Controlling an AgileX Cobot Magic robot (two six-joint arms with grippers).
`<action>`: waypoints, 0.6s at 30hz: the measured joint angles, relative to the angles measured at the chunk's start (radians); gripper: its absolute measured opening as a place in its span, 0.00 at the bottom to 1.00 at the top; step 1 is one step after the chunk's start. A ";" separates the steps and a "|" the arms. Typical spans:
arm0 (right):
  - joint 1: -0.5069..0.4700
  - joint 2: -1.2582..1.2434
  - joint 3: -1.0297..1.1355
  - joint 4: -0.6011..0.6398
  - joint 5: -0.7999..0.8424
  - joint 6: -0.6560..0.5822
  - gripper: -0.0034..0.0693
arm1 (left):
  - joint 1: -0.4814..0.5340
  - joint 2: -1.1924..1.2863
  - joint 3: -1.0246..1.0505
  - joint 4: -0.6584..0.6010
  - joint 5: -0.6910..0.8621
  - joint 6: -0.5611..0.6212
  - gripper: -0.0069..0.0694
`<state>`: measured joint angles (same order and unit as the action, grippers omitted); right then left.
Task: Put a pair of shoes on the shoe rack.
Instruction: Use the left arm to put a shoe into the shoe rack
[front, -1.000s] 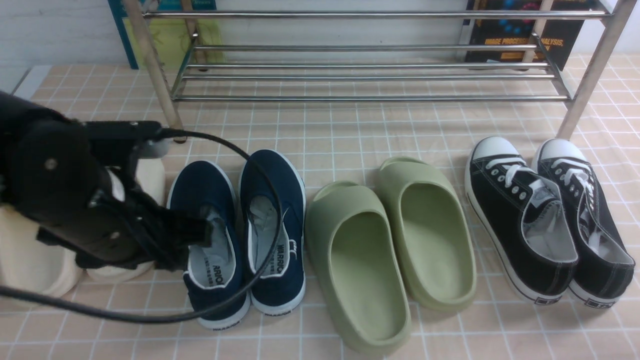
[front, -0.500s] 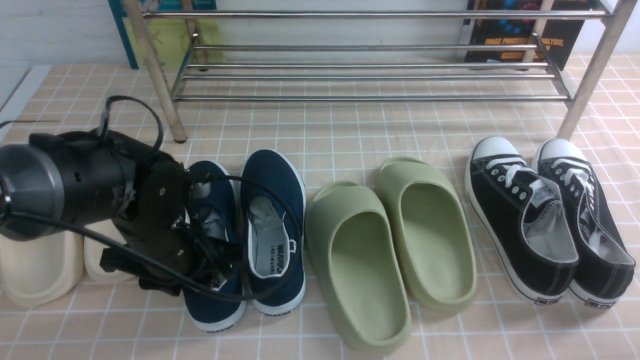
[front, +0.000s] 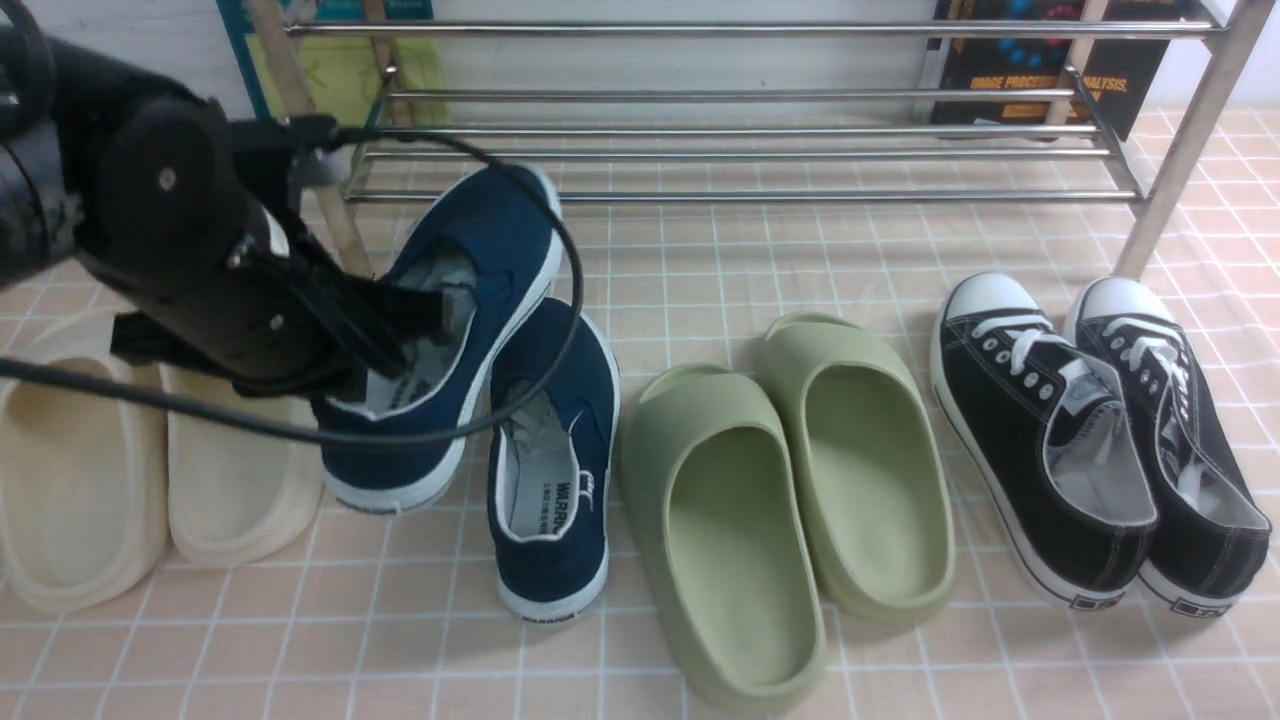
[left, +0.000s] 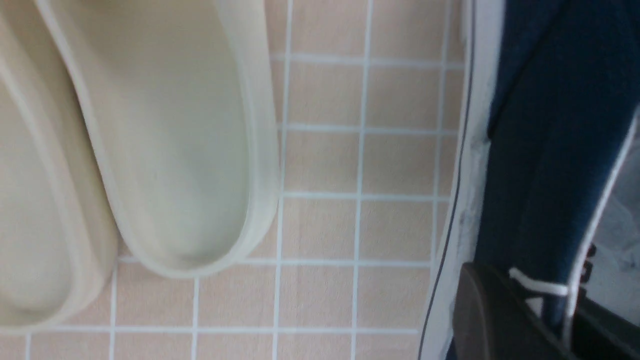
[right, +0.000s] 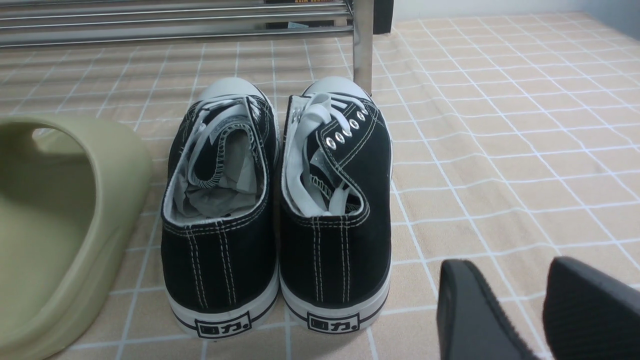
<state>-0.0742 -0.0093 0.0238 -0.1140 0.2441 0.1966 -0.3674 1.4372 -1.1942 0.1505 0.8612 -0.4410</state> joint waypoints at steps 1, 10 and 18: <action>0.000 0.000 0.000 0.000 0.000 0.000 0.38 | 0.005 0.003 -0.013 -0.005 0.004 0.008 0.15; 0.000 0.000 0.000 0.000 0.000 0.000 0.38 | 0.140 0.203 -0.246 -0.115 0.031 0.112 0.15; 0.000 0.000 0.000 0.000 0.000 0.000 0.38 | 0.149 0.381 -0.405 -0.119 -0.009 0.114 0.15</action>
<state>-0.0742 -0.0093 0.0238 -0.1140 0.2441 0.1966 -0.2184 1.8184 -1.5993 0.0315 0.8519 -0.3275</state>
